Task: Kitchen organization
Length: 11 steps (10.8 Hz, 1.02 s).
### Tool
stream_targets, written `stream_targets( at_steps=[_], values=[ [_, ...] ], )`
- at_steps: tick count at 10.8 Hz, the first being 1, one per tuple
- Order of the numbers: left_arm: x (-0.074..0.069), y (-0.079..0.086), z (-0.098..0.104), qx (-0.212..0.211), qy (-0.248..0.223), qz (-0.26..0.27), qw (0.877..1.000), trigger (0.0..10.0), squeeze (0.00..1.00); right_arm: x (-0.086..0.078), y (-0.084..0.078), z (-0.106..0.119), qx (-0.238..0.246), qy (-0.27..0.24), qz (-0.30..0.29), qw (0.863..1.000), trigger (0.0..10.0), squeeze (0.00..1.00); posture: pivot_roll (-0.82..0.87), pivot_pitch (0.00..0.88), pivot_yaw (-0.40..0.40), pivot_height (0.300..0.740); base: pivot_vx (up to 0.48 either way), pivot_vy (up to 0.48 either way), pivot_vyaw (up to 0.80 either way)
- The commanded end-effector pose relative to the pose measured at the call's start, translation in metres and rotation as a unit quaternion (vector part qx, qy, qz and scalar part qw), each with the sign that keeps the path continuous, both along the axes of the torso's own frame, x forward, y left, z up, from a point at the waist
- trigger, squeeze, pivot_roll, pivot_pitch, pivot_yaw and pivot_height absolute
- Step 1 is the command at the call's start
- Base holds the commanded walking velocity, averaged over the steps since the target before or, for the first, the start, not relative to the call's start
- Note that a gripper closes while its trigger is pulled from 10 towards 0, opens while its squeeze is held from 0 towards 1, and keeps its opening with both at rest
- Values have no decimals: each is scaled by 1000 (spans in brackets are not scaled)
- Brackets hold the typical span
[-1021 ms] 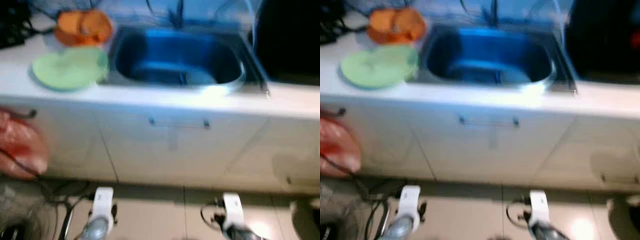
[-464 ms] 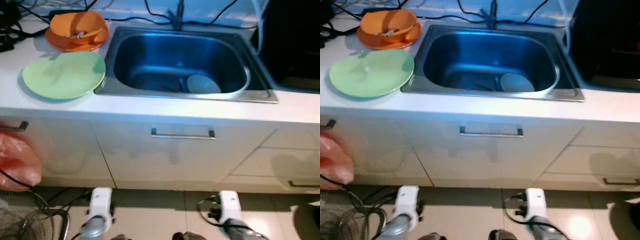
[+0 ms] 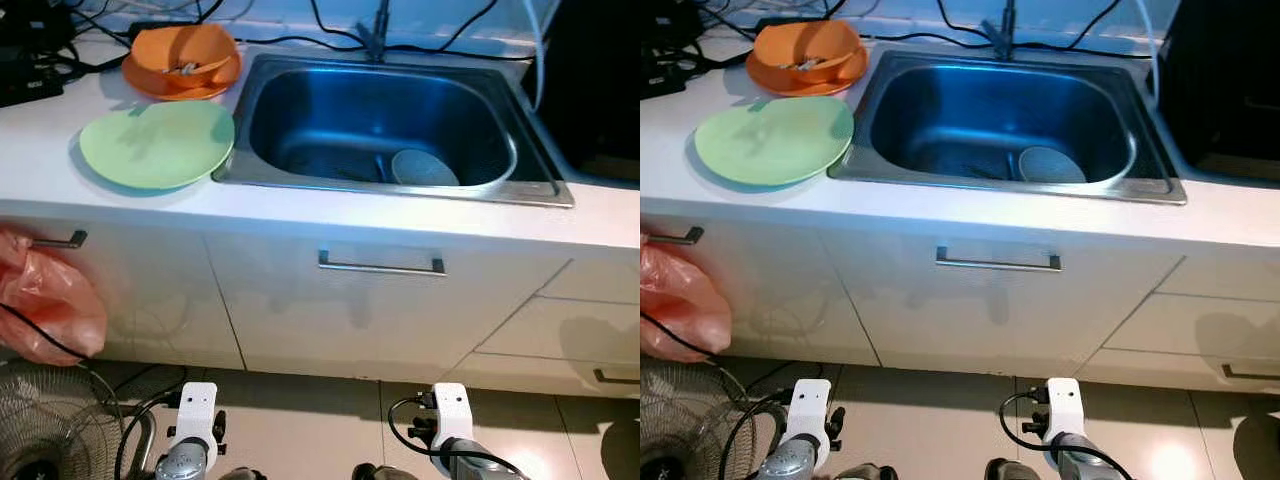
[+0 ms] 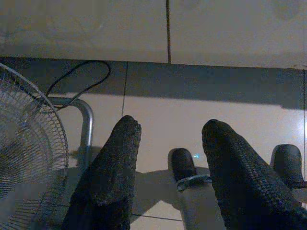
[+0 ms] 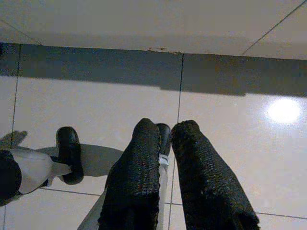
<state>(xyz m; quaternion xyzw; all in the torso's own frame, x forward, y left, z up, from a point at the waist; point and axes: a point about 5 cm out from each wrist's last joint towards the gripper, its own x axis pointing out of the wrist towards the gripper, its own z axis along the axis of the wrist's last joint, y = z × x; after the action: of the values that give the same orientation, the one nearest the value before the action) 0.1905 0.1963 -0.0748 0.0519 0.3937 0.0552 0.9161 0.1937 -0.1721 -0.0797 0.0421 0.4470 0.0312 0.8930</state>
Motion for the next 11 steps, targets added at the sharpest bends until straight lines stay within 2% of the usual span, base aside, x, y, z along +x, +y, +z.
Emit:
stream_targets(
  at_steps=[1, 2, 5, 10, 11],
  values=[
    [-2, 0, -1, 4, 5, 1, 1000, 10000, 0, -3, -2, -1, 0, 6, 1, 1000, 10000, 0, 10, 117, -31, 740, 0, 0, 0],
    [0, -1, 0, 5, -2, 0, 1000, 10000, 0, -3, -2, -1, 0, 6, 1, 1000, 10000, 0, 10, 117, -31, 740, 0, 307, 0],
    [-12, 5, -7, 5, 32, 5, 999, 10000, 0, -3, -2, -1, 0, 7, 2, 1000, 10000, 0, 10, 117, -31, 740, 0, 338, 0],
    [-9, 6, -5, 7, 29, 3, 1000, 10000, 0, -4, -1, -2, 1, 7, 1, 1000, 10000, 0, 10, 113, -28, 740, 0, 362, 0],
    [-8, 6, -5, 8, 29, 2, 1000, 10000, 0, -4, -1, -2, 1, 7, 1, 1000, 10000, 0, 10, 113, -28, 740, 0, 0, 0]
  ],
)
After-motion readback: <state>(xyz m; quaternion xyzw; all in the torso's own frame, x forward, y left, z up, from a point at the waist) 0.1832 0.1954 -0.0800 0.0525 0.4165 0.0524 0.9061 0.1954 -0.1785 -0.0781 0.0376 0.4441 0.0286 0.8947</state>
